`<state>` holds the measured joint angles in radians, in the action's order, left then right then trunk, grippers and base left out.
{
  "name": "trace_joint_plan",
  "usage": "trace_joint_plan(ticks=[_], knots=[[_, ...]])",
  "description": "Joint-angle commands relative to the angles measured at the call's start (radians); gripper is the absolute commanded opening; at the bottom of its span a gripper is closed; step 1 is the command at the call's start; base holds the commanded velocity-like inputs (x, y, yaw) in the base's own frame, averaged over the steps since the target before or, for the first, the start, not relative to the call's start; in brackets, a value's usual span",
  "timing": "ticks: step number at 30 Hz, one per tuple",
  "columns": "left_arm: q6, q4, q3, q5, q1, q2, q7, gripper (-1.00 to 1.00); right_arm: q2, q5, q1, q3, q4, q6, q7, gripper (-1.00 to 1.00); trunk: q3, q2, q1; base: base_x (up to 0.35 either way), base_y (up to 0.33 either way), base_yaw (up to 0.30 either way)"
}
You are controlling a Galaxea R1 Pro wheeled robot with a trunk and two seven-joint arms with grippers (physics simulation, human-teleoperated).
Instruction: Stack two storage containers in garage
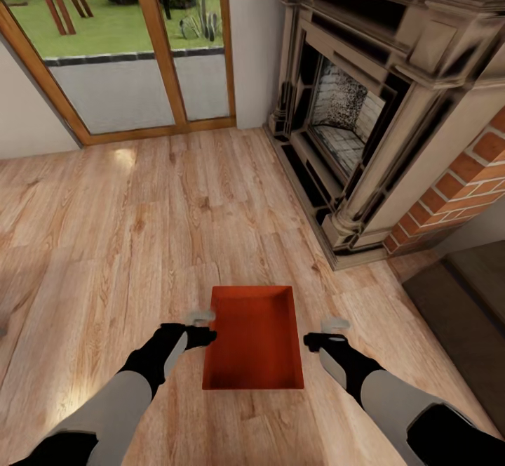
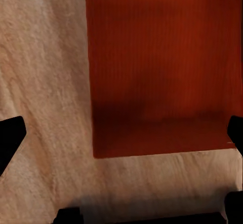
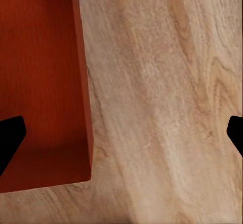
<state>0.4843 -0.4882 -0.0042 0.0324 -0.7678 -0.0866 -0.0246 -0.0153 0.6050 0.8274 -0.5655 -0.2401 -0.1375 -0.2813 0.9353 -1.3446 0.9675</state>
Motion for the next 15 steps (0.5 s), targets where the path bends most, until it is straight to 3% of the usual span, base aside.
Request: trace_joint_plan(ticks=[1,6,15], knots=[[-0.008,-0.001,0.0,0.0,-0.001,-0.003,0.005,1.0,-0.001,0.008,0.001,-0.008,0.0,-0.001,-0.007,1.0,0.001,0.0,0.0,0.0,0.0,0.0],[-0.1,0.009,0.0,-0.013,-0.002,-0.033,0.067,1.0,-0.012,0.019,0.001,-0.008,0.027,0.018,-0.007,1.0,0.001,0.0,0.0,0.0,0.0,0.0],[-0.124,0.065,-0.001,-0.022,-0.002,-0.047,0.081,1.0,-0.042,0.022,0.001,-0.007,0.046,0.036,-0.007,1.0,0.001,0.0,0.0,0.0,0.0,0.0]])
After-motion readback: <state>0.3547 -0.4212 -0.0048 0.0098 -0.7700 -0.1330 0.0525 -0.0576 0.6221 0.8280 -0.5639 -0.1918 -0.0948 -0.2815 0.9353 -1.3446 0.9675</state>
